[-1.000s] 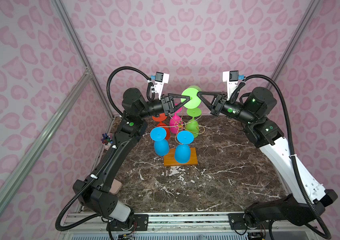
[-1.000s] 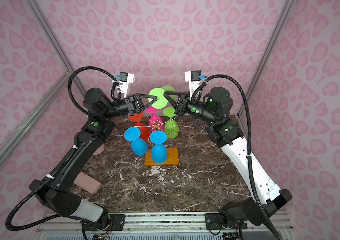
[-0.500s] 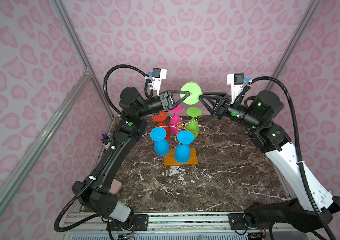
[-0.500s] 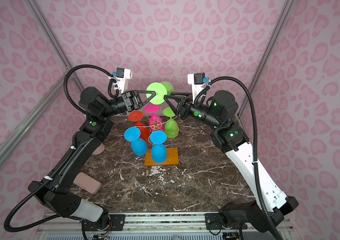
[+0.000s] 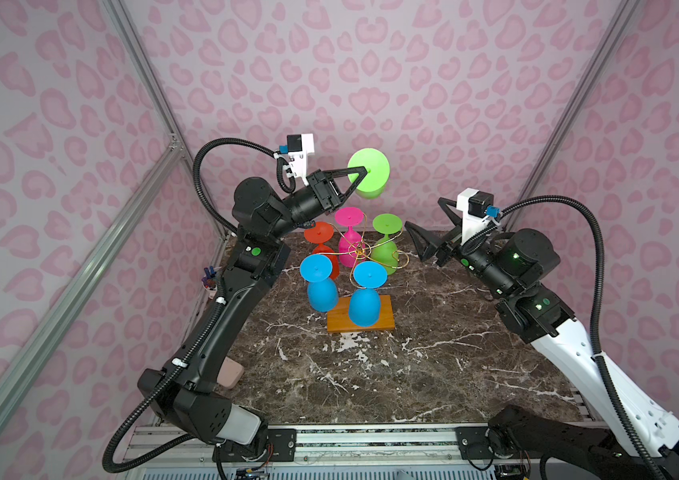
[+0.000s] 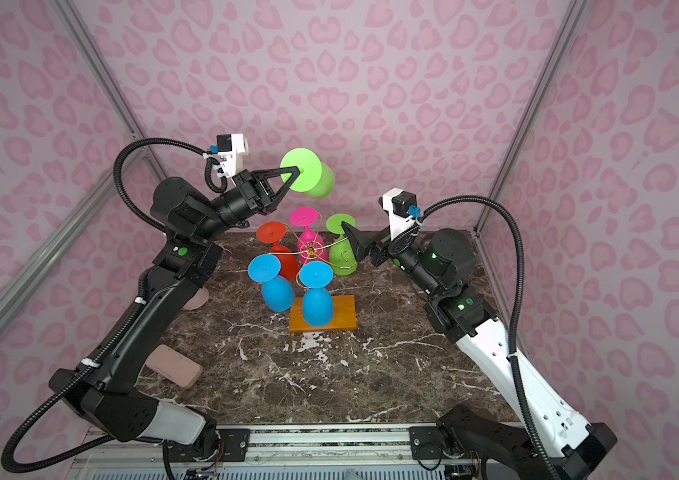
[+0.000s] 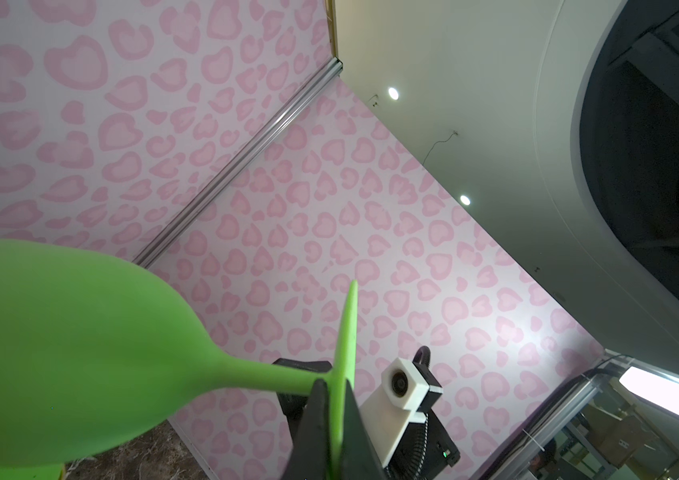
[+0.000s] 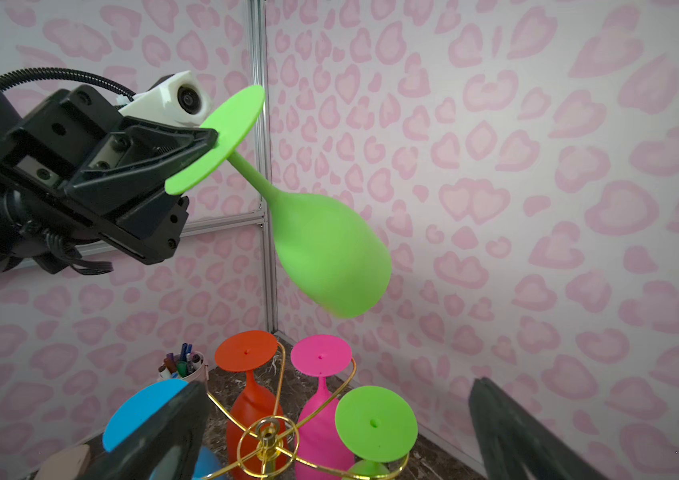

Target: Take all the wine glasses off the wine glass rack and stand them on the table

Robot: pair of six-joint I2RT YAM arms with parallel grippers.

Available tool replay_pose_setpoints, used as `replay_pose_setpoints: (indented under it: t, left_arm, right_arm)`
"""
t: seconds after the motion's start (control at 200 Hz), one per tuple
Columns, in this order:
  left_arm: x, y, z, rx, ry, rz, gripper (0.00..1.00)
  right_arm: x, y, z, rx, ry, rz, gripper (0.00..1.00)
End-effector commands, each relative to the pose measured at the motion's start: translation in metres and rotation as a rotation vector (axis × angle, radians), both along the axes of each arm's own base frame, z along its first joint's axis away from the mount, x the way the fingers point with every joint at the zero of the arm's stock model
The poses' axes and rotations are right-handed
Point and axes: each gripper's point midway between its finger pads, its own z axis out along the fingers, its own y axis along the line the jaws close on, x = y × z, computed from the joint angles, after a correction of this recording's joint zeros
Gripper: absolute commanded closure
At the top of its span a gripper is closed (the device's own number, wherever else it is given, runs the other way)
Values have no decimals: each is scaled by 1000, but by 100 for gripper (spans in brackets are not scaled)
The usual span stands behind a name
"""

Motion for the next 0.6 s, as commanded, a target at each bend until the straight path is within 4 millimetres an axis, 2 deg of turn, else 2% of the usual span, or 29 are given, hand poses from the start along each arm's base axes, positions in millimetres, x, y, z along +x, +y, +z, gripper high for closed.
replay_pose_setpoints:
  t: [0.0, 0.39, 0.595]
  left_arm:
    - [0, 6, 14, -67, 1, 14, 97]
    - [6, 11, 12, -124, 67, 21, 97]
    - [3, 10, 14, -144, 87, -8, 97]
  right_arm:
    - [1, 4, 28, -7, -201, -51, 1]
    - [36, 53, 31, -48, -267, 8, 1]
    - [53, 73, 21, -62, -255, 36, 1]
